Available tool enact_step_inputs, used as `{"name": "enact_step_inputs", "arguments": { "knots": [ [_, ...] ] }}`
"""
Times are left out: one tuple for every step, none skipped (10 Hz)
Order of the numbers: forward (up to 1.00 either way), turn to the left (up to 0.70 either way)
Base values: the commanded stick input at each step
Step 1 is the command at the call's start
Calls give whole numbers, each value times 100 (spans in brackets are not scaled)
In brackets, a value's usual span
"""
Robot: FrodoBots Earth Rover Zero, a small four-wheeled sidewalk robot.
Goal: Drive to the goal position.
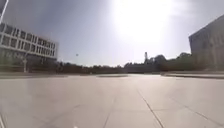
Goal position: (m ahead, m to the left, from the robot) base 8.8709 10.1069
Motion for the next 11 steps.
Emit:
{"name": "enact_step_inputs", "arguments": {
  "knots": [
    [70, -30],
    [70, -13],
    [70, 0],
    [70, 0],
    [70, 0],
    [70, 0],
    [70, 0],
    [70, 0],
    [70, 0],
    [70, 0],
    [70, 0]
  ]
}}
